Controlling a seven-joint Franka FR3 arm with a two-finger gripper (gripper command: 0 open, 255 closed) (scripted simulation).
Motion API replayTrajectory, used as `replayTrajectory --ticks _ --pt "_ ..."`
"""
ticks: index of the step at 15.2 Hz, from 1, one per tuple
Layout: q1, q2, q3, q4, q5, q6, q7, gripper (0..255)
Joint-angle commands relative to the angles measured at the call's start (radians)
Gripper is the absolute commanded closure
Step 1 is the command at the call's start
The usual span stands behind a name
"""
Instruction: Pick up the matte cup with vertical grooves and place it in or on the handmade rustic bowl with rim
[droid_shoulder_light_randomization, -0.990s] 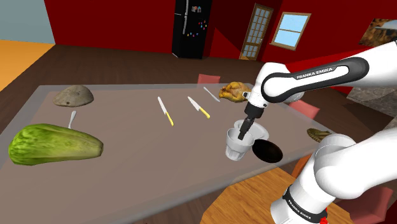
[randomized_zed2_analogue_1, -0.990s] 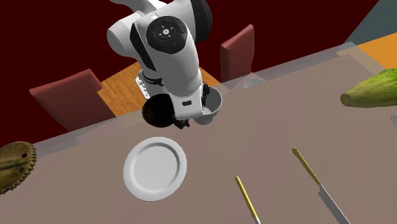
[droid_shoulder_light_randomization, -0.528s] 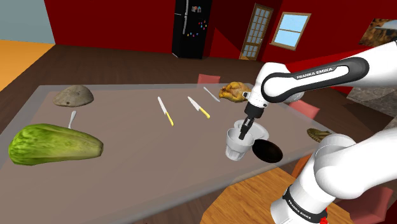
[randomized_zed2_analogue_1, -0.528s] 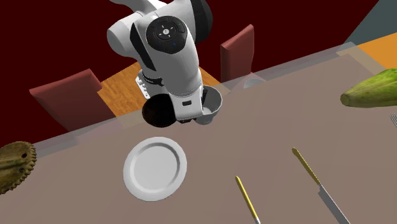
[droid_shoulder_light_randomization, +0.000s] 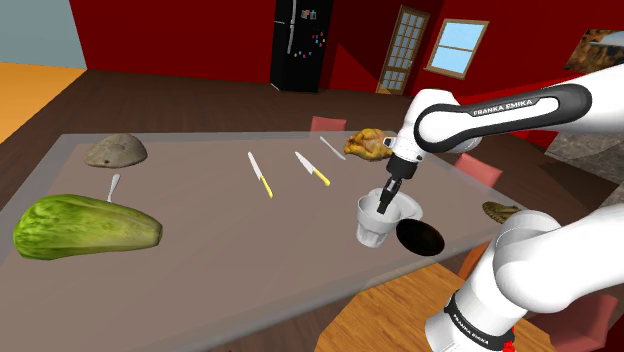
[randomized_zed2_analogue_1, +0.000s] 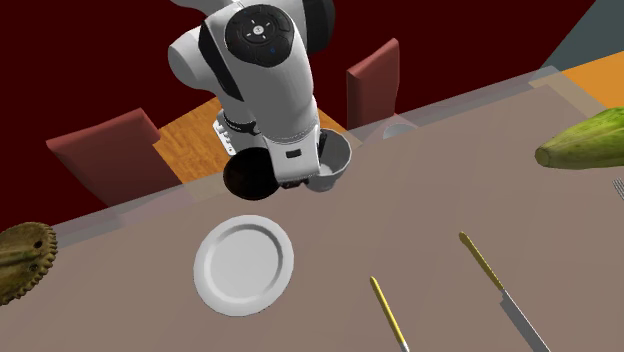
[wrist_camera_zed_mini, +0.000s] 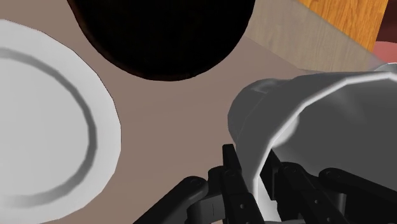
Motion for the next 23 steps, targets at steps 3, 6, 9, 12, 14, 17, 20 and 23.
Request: replayTrajectory --ticks 3,6,9,12,14,17,20,23 --pt "-0.004 -0.034 0.011 0.033 0.0 -0.067 0.01 255" --pt "-0.004 -0.054 0.018 0.063 0.001 -0.115 0.017 255" --pt "-0.004 -0.07 0.025 0.094 0.004 -0.162 0.024 255" --pt "-0.003 -0.082 0.032 0.127 0.006 -0.207 0.031 255" --pt "-0.002 -0.089 0.036 0.15 0.008 -0.237 0.035 255" --pt "0.0 -0.097 0.042 0.186 0.011 -0.28 0.04 255" --pt "-0.016 -0.124 0.03 0.193 -0.004 -0.316 0.025 255" --pt "-0.063 -0.192 -0.015 0.187 -0.053 -0.382 -0.029 255"
